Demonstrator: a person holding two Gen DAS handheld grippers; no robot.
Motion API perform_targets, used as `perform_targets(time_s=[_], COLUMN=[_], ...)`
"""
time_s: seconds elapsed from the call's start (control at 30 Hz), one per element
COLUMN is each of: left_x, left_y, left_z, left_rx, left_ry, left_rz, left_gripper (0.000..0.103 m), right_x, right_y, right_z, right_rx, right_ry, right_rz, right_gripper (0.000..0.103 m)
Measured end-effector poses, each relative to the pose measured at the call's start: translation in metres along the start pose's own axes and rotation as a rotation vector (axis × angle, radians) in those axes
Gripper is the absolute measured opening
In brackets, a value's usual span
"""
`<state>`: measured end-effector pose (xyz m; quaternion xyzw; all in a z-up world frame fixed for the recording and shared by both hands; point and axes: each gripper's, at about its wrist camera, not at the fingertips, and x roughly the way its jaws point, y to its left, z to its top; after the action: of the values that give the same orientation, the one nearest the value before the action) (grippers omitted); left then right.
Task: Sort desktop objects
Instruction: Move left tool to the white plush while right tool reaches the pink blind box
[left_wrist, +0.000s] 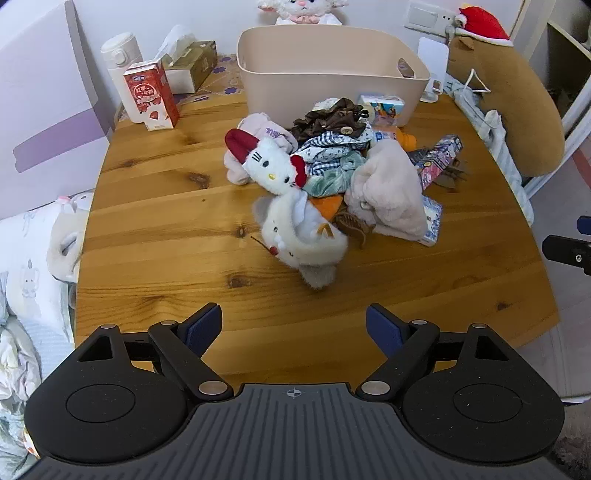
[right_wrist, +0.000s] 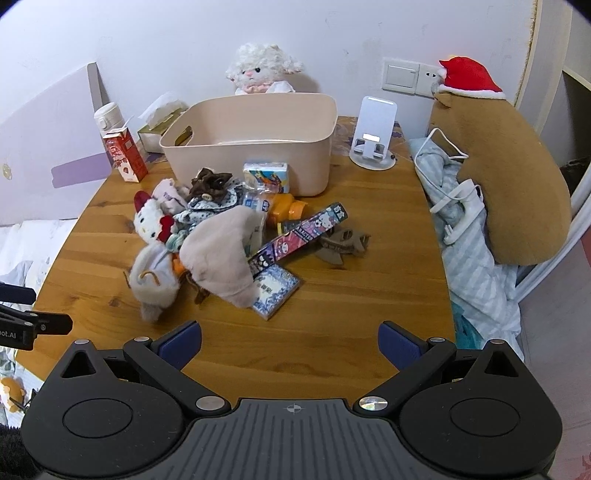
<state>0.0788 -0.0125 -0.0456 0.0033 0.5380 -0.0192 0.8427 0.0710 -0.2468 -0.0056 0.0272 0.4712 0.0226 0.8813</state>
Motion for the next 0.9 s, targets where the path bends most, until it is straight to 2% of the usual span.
perform_targets(time_s=[0.37,0.6,0.7,0.9], left_x=[0.028,0.05,0.064,0.082], left_y=[0.0,-0.005,-0.005,-0.011], left_z=[0.026,0.037,0.038,0.042], left_rx=[-0.059,-0.025,-0.044,-0.047], left_ry=[0.006,0.037,0.078,0.107], left_rz=[0.038,0.061,0.048,0.053], left_gripper=[0.086,0.086,0.086,0.086], right_x=[0.037,0.061,0.071,0.093], right_y=[-0.021,-0.026,-0.03,-0.035], right_z=[0.027,0.044,0.05,0.063], right_rx=[0.02,-0.019,-0.023,-0.014], right_ry=[0.043,0.069,0.079,0.105], right_rz=[0.018,-0.002,0.016,0.054], right_gripper=[0.103,0.103,0.103,0.103])
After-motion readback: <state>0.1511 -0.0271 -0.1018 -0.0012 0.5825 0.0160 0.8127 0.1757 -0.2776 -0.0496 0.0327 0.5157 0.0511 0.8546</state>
